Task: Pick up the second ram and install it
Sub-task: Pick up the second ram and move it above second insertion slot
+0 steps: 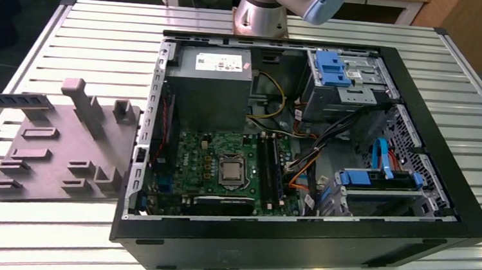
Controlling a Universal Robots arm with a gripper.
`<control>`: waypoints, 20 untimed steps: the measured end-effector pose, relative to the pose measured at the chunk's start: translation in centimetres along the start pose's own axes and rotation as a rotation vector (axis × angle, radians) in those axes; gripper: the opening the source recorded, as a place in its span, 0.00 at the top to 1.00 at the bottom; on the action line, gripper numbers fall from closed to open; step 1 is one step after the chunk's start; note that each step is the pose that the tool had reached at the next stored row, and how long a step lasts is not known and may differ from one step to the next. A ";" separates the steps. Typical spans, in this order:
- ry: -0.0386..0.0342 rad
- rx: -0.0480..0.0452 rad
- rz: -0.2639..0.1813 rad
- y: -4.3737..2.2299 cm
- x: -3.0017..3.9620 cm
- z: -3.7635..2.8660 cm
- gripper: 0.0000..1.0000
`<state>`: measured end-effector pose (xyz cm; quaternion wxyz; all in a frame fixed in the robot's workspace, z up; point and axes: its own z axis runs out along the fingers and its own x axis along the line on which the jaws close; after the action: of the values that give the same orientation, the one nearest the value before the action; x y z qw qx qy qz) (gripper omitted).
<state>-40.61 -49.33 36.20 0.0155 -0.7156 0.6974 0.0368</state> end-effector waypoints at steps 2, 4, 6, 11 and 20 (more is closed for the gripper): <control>0.0000 0.0000 0.000 0.00 -0.01 -0.11 0.89; 0.0000 0.0000 0.000 0.00 -0.02 -0.21 0.89; 0.0000 0.0001 0.000 0.01 -0.02 -0.31 0.89; 0.0000 0.0000 0.000 0.01 -0.04 -0.58 0.89; 0.0000 0.0001 0.000 0.03 -0.08 -1.08 0.89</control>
<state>-40.61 -49.33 37.28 0.0155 -0.7156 0.6974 0.0368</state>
